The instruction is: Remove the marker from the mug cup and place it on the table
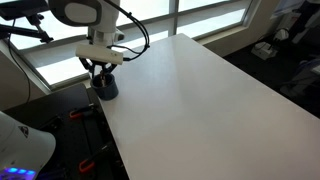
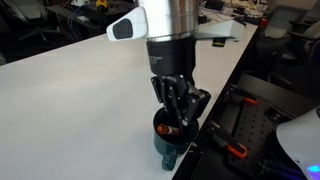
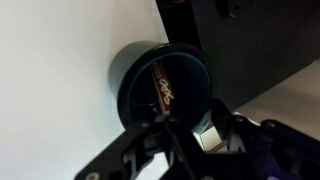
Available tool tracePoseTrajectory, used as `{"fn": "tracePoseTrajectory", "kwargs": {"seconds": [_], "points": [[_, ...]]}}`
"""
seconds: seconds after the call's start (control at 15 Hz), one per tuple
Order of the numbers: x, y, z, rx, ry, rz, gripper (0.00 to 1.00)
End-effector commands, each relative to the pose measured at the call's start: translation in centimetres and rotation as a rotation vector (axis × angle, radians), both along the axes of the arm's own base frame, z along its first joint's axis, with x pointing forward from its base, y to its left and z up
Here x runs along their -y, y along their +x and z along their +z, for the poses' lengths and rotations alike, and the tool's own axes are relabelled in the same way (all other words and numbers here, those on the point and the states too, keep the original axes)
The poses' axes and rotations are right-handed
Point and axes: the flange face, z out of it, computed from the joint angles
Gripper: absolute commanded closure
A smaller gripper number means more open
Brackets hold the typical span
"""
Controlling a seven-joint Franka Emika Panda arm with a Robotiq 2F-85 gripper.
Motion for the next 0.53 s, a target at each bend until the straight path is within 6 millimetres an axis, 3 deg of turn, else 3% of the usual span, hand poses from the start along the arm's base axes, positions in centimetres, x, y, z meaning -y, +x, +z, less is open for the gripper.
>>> {"fn": "tracePoseTrajectory", "kwargs": {"seconds": [0.0,0.27,0.47], "points": [[-0.17,0.54,-0.11,0.033,0.003,0.011,0.29],[-0.03,0.67,-0.41,0.070,-0.003,0.016,0.01],[0.09,0.59,-0.90,0.081,-0.008,0.015,0.02]]}}
